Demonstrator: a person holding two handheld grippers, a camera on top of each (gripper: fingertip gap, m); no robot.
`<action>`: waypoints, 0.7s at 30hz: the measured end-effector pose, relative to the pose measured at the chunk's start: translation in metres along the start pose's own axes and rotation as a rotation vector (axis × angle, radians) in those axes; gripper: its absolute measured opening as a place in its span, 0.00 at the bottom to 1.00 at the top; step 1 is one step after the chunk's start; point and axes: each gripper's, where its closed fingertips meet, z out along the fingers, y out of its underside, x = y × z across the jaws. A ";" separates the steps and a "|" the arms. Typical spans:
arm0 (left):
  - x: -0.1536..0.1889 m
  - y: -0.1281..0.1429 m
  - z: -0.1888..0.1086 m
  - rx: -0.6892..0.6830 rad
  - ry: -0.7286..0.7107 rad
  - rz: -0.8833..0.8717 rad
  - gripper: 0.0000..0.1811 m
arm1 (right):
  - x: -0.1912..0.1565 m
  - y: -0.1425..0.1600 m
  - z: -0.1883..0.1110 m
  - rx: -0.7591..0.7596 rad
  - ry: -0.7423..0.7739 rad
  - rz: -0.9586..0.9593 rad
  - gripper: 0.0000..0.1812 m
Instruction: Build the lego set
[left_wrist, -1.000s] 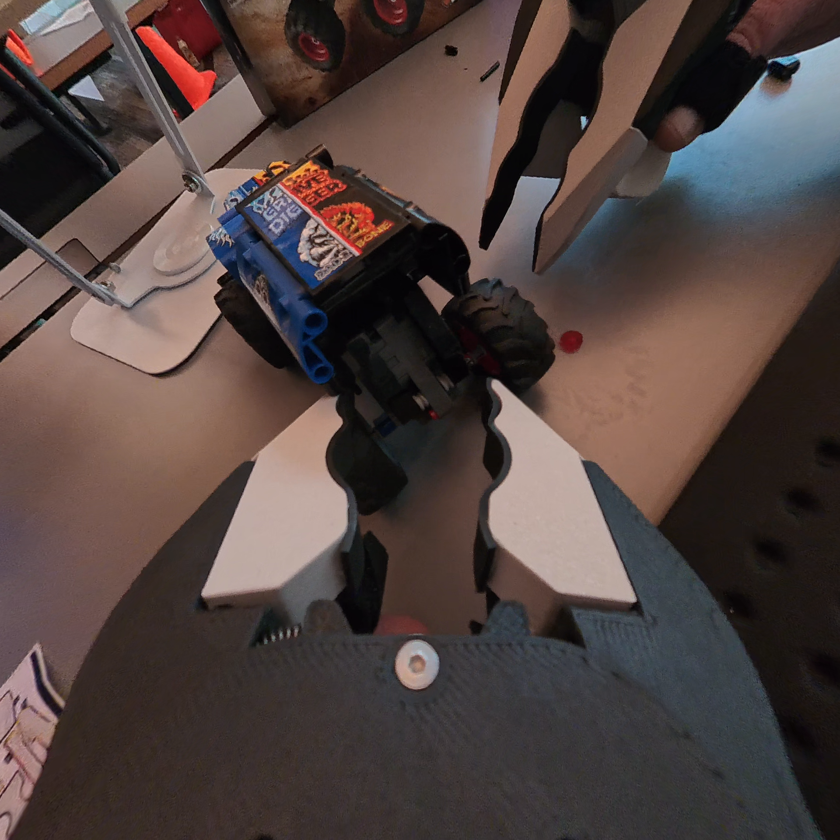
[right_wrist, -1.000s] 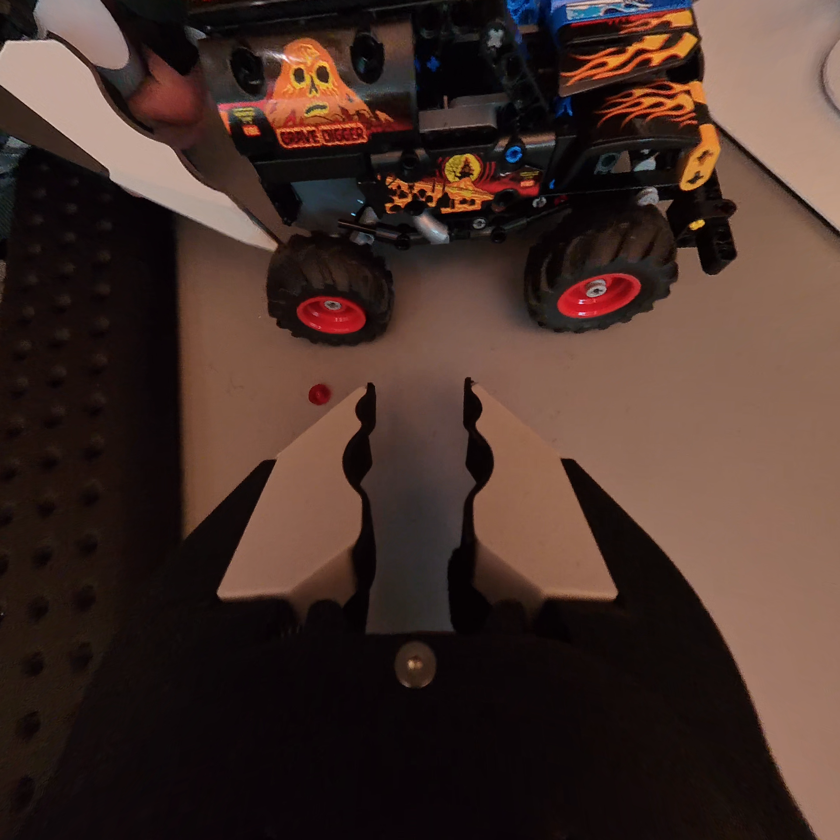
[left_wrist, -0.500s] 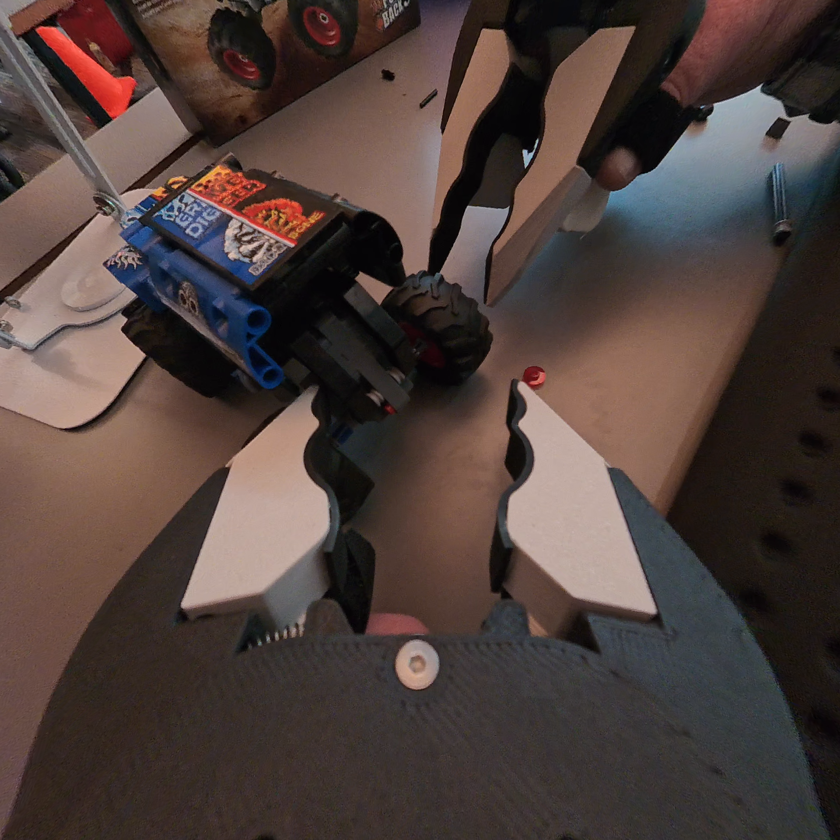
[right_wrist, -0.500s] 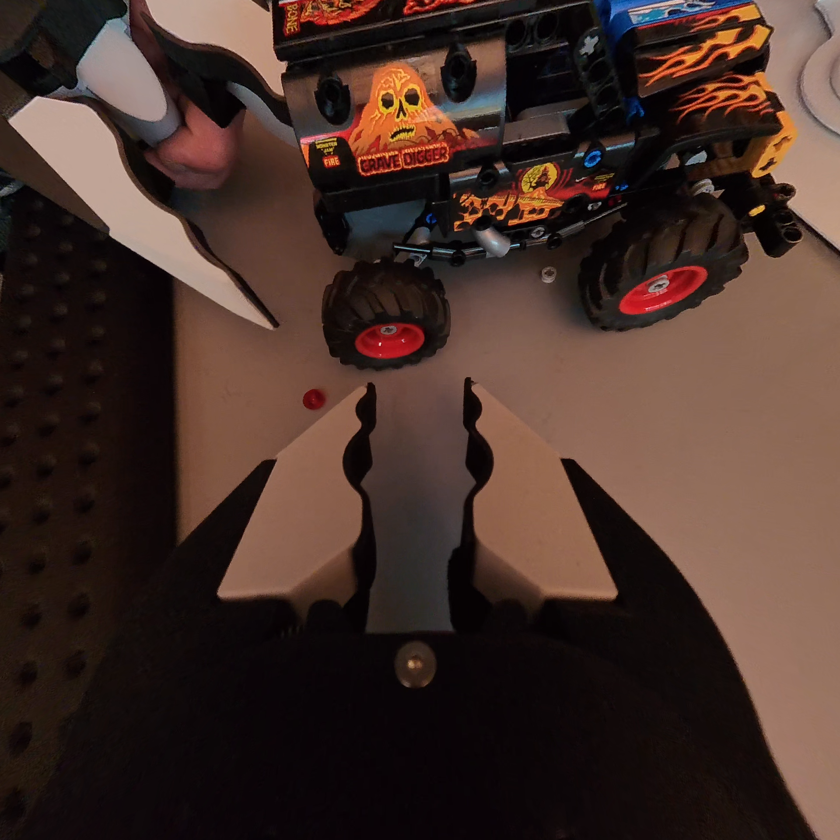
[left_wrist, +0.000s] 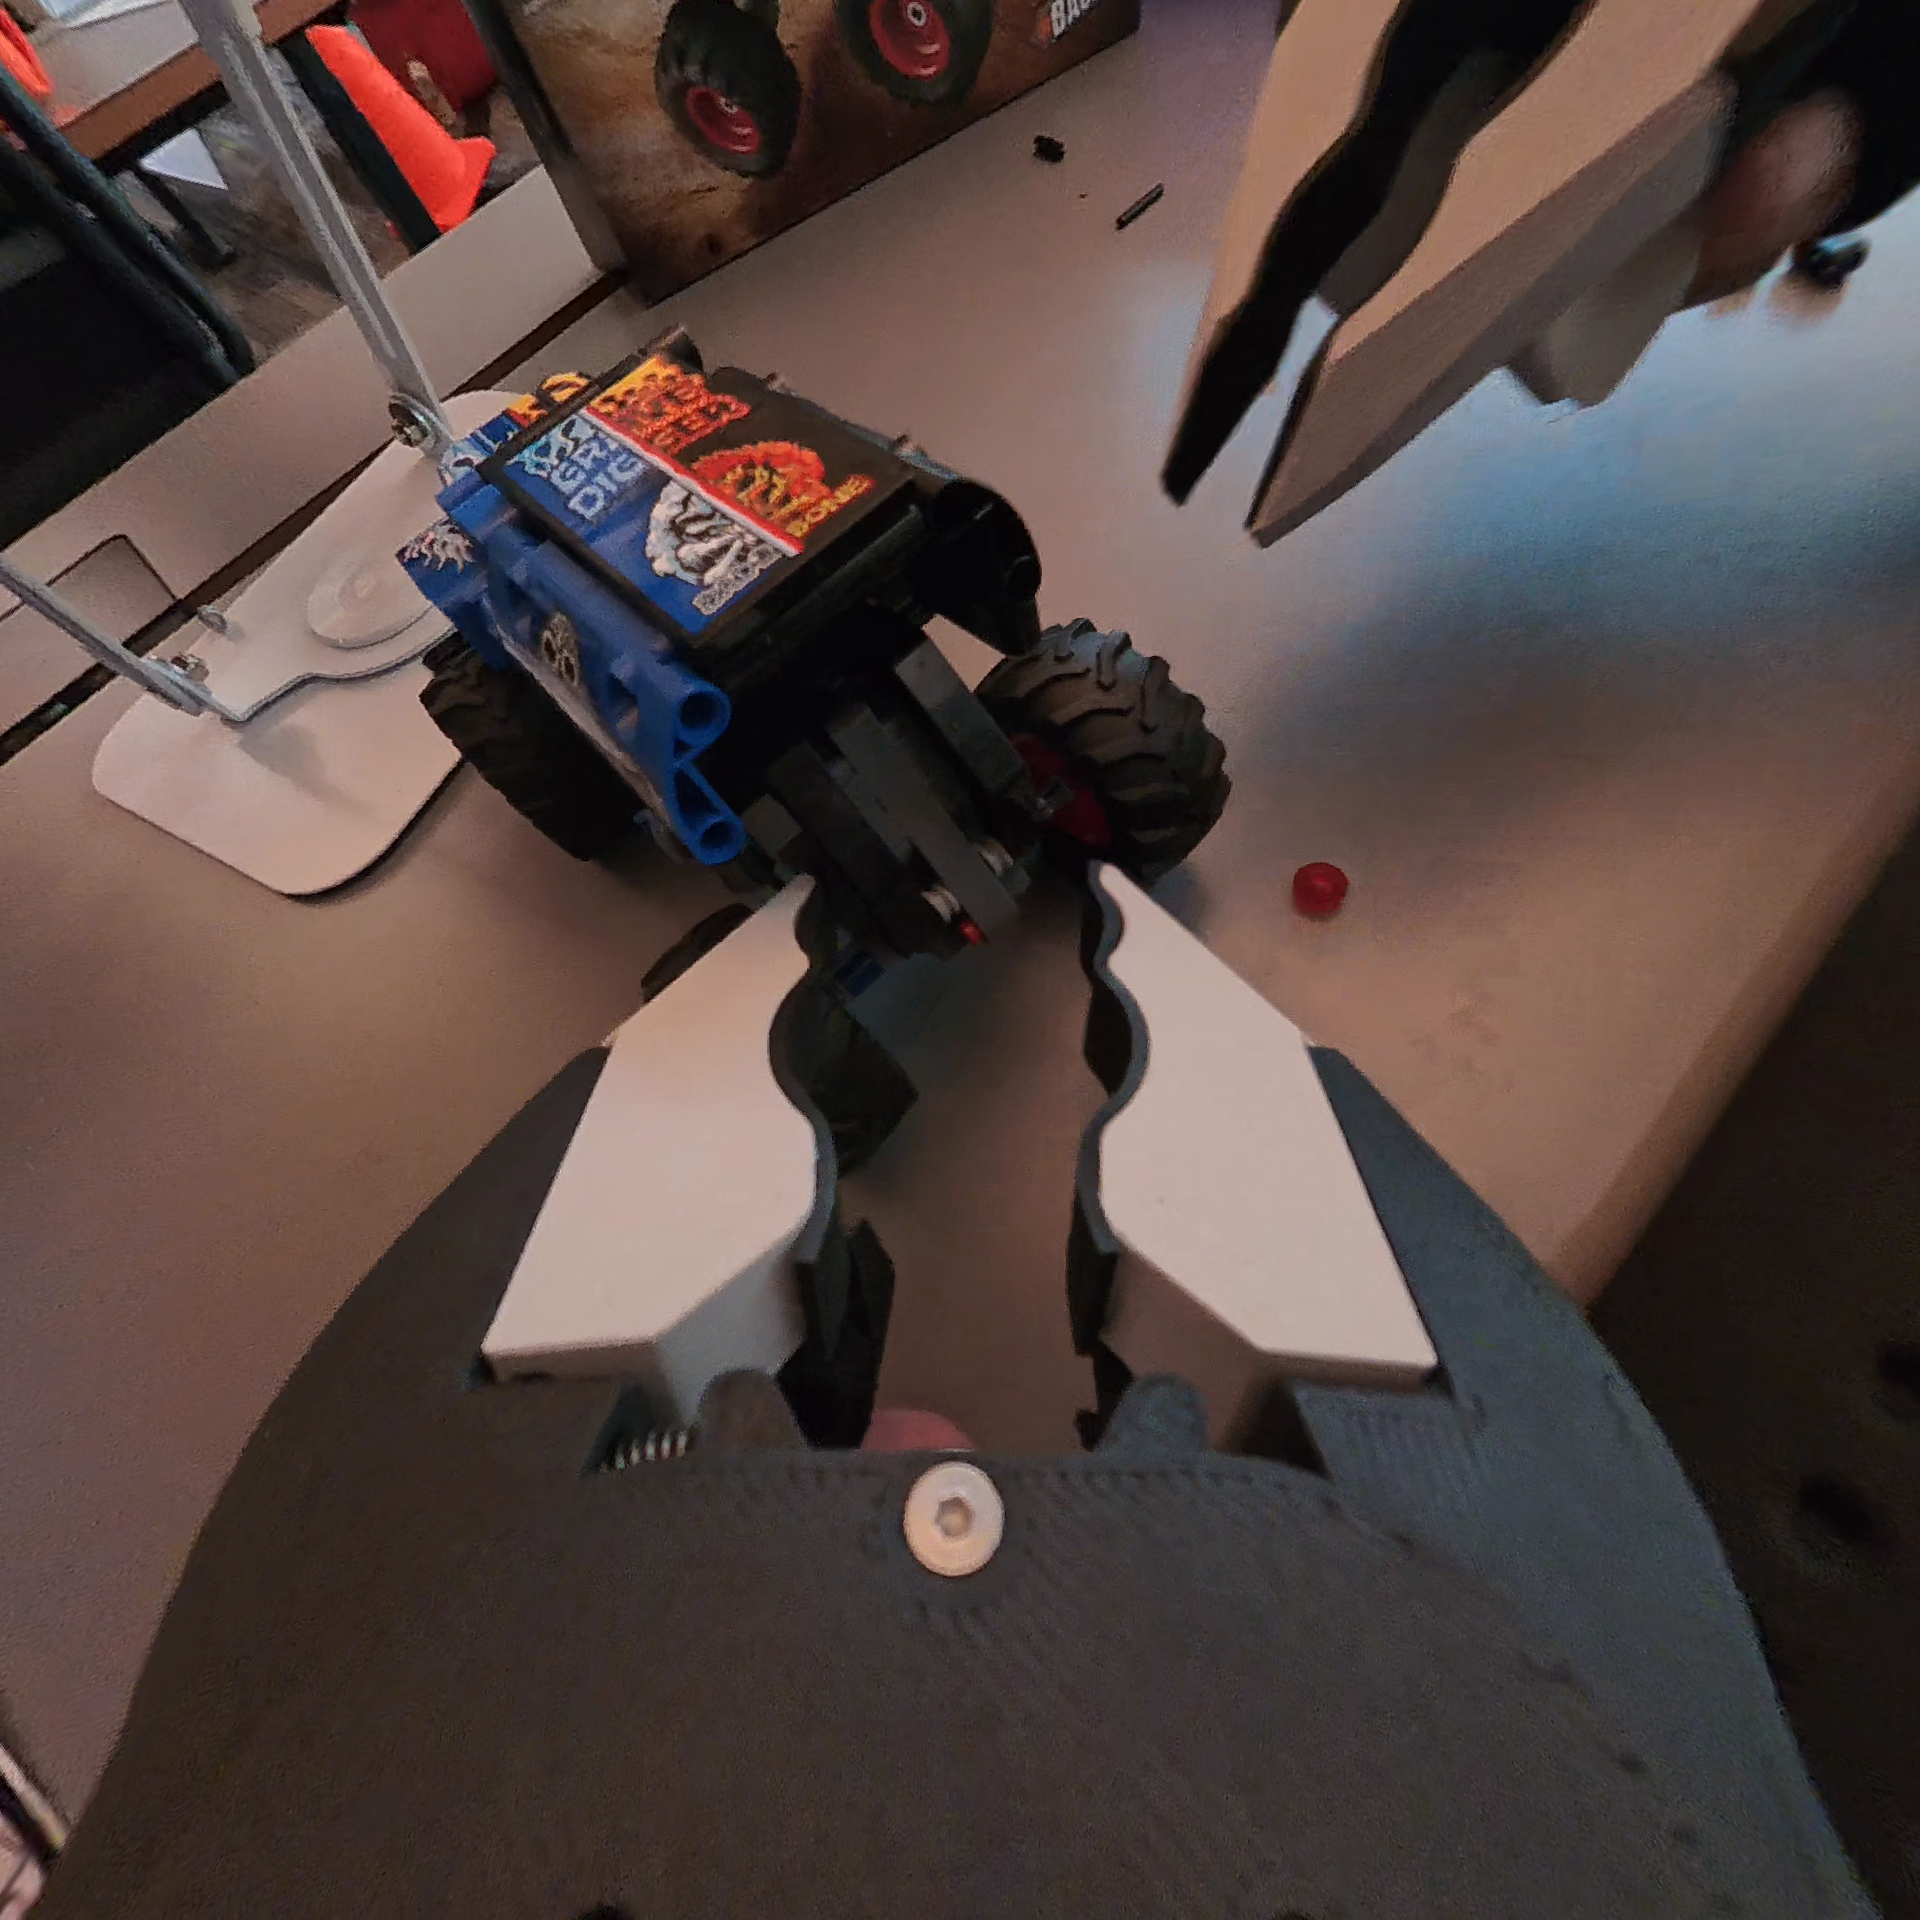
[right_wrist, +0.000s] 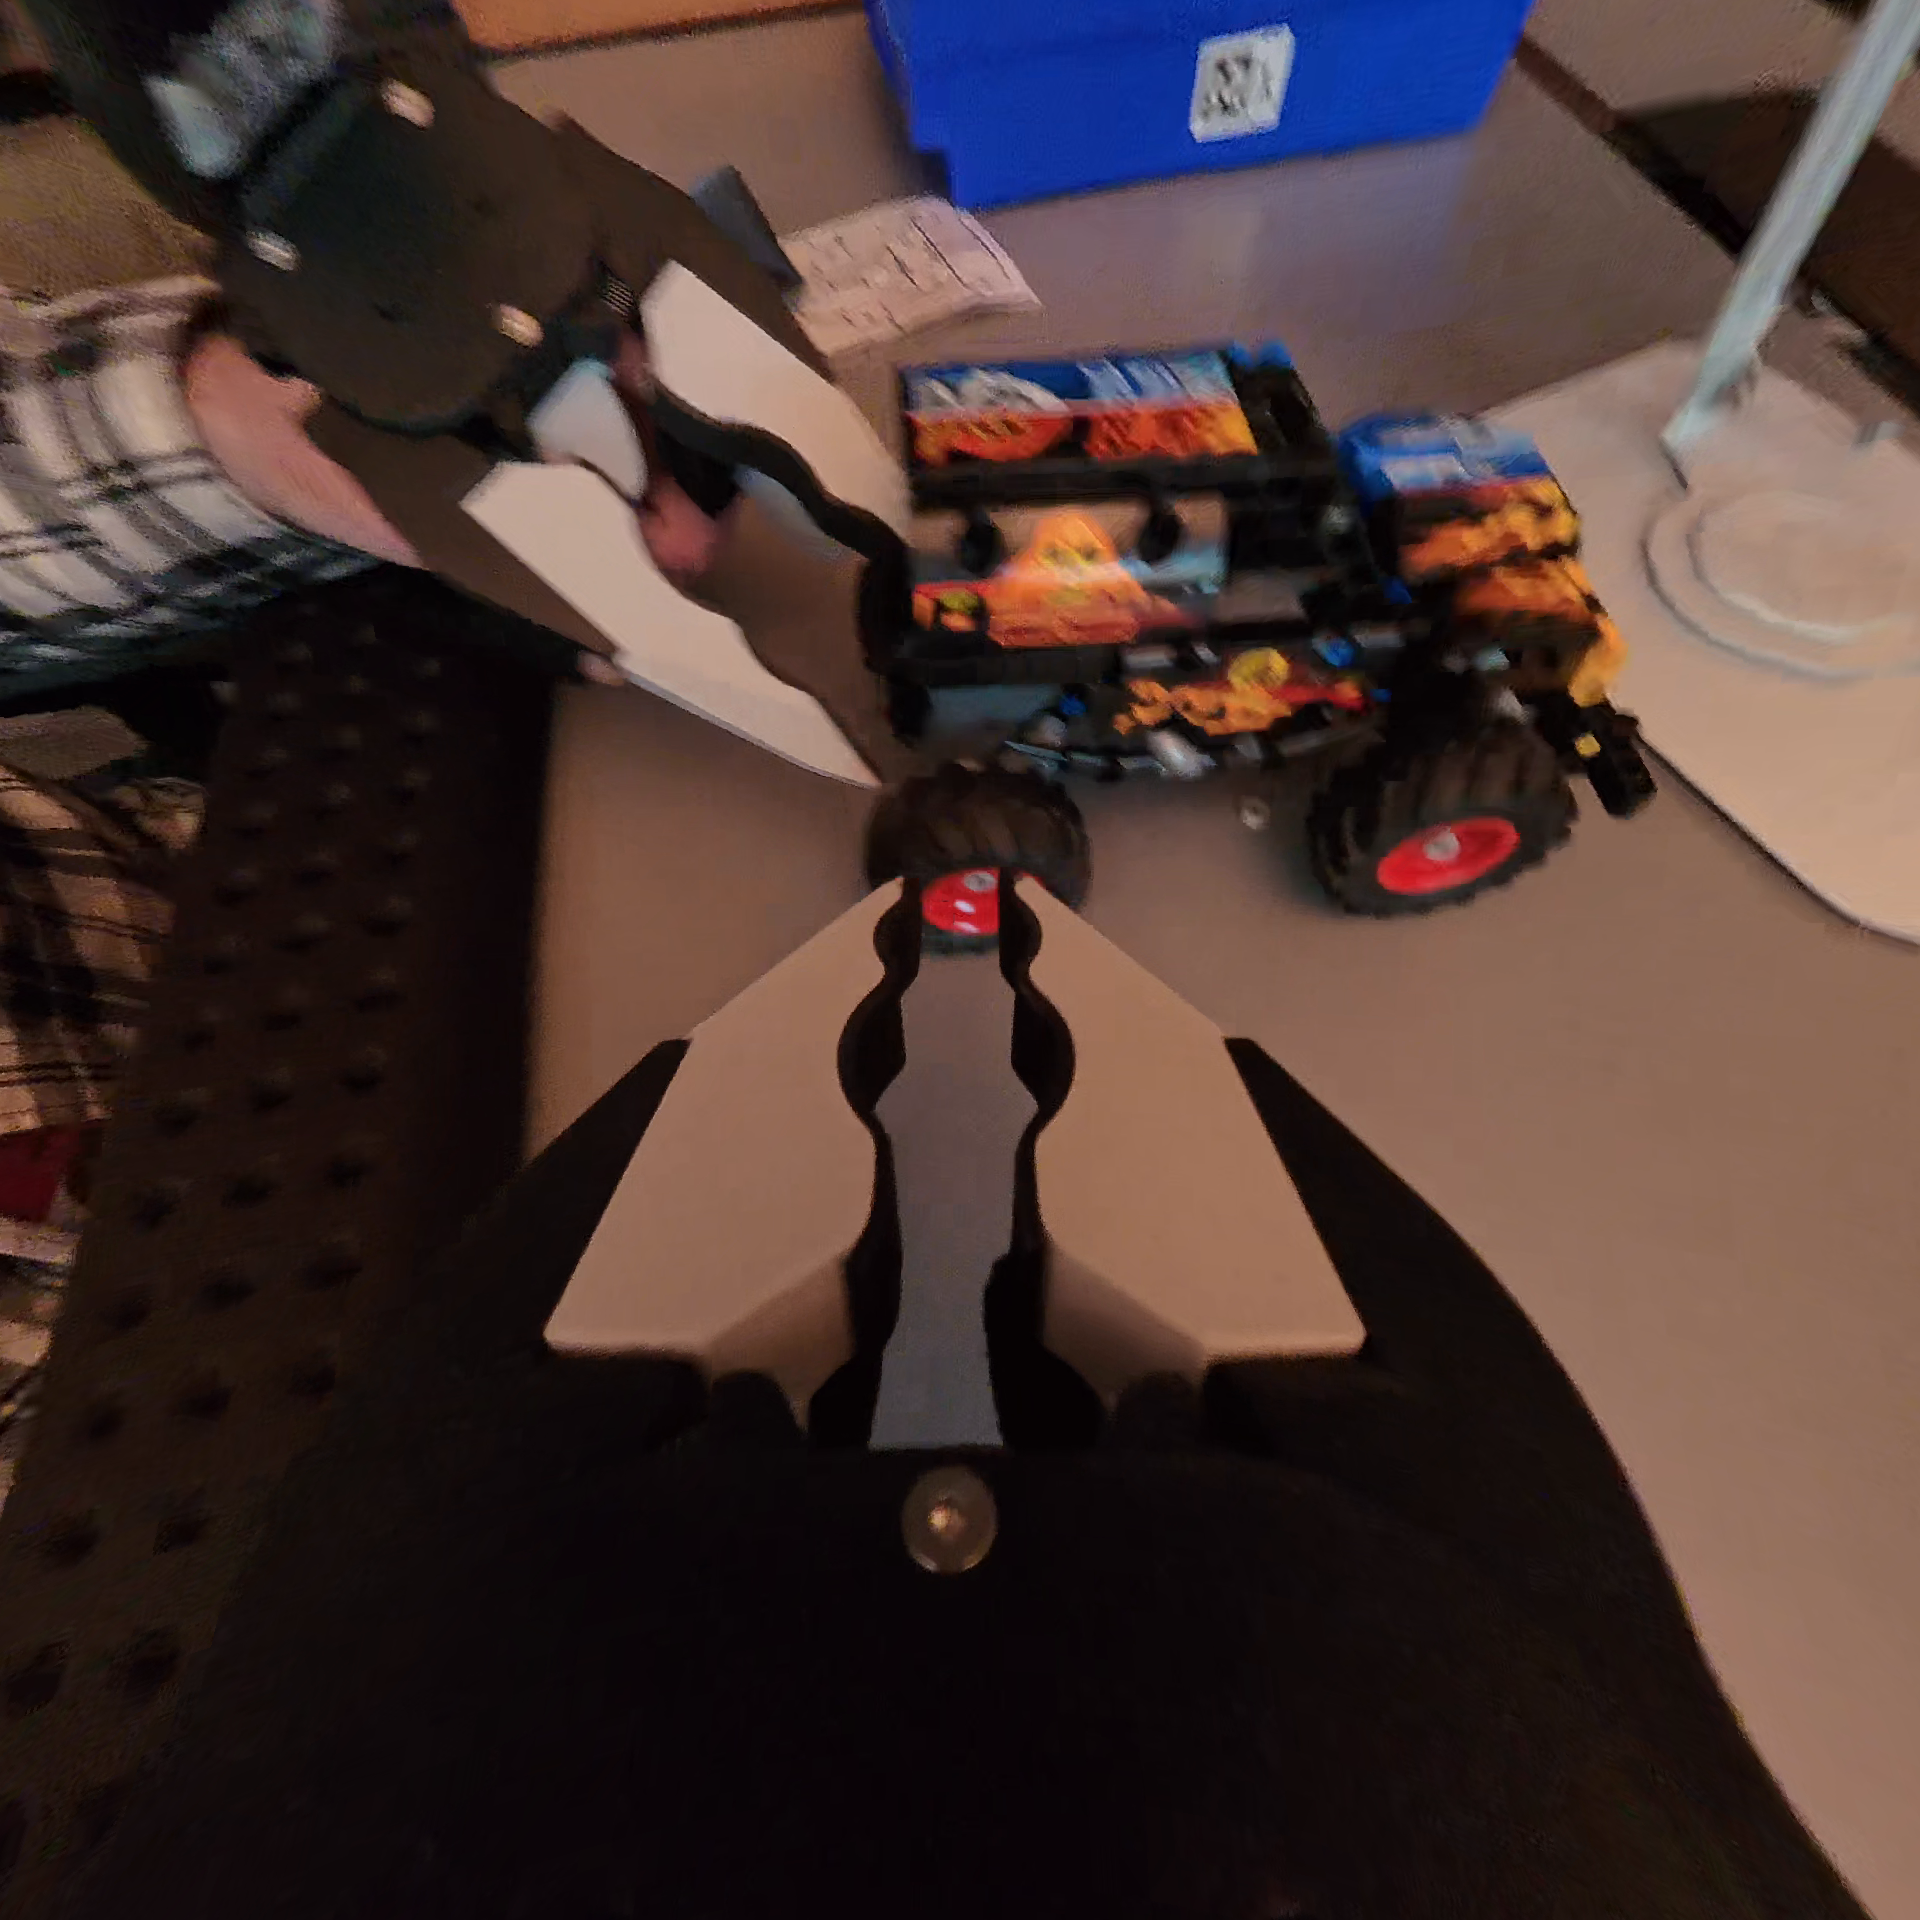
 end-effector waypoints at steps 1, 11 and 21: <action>0.000 0.000 0.000 -0.003 -0.002 0.013 0.23 | -0.009 -0.007 0.000 0.024 -0.015 -0.016 0.06; 0.005 0.005 -0.006 -0.005 0.067 0.044 0.19 | -0.028 -0.015 0.044 -0.117 0.260 -0.116 0.00; 0.011 0.005 -0.008 -0.003 0.123 0.045 0.25 | -0.027 -0.004 0.058 -0.131 0.451 0.076 0.04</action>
